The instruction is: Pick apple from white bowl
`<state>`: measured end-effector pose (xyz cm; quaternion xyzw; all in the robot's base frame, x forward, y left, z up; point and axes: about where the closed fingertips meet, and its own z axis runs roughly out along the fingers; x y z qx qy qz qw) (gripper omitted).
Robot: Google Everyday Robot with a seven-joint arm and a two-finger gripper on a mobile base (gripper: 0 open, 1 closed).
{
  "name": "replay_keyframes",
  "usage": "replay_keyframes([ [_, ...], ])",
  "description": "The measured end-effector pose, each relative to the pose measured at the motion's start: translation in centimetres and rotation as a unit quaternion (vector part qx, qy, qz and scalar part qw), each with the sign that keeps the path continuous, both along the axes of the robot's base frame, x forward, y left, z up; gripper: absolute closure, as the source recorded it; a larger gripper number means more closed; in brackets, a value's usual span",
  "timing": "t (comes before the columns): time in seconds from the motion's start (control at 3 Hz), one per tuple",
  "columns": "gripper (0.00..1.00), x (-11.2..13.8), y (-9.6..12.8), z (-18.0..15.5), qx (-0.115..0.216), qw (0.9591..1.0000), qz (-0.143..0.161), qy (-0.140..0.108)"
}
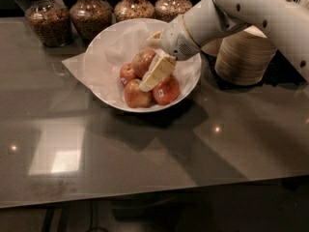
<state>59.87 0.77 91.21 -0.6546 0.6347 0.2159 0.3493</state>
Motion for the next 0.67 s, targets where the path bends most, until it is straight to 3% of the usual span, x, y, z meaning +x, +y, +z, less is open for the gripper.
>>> replay_keyframes([
  [0.33,0.19,0.02,0.25,-0.67,-0.003,1.0000,0.001,0.006],
  [0.67,0.35,0.01,0.25,-0.68,-0.003,1.0000,0.001,0.006],
])
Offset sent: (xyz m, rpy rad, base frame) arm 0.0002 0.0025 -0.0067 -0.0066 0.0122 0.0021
